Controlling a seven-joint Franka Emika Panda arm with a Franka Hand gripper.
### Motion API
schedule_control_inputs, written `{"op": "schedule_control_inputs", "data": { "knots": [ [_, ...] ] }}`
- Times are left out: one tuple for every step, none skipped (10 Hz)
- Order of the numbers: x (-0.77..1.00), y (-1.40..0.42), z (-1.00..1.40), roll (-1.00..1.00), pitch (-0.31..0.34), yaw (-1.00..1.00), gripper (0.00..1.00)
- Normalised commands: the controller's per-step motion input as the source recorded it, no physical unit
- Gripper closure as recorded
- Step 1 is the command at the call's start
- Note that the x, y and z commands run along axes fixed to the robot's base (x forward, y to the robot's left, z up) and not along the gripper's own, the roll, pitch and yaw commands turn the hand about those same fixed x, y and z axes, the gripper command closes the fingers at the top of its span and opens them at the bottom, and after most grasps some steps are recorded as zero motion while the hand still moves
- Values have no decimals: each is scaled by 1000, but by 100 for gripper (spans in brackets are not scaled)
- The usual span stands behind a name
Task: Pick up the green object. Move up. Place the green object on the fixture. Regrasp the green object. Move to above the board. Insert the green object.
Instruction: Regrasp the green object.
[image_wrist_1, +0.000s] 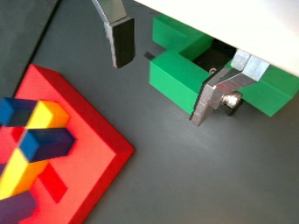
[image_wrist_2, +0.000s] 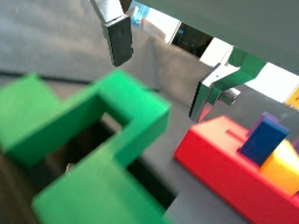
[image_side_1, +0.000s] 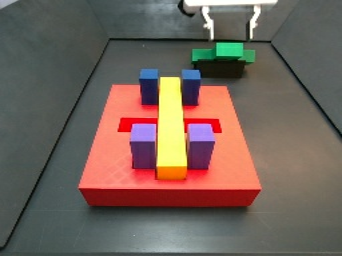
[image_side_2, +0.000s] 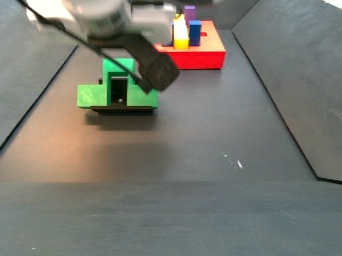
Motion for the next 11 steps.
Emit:
{"op": "schedule_control_inputs", "data": {
  "knots": [
    [74, 126, 1000, -117, 0, -23, 0],
    [0, -97, 457, 986, 0, -174, 0],
    [-60, -117, 46, 1000, 0, -286, 0],
    [-71, -111, 46, 1000, 0, -289, 0],
    [-40, -151, 60, 1000, 31, -249, 0],
    [0, -214, 66, 1000, 100, -169, 0],
    [0, -220, 69, 1000, 131, -129, 0],
    [29, -229, 71, 1000, 177, -69, 0],
    [63, -231, 74, 1000, 197, -74, 0],
    [177, -231, 77, 1000, 220, -6, 0],
    [274, -211, 94, 1000, 249, 0, 0]
  ]
}}
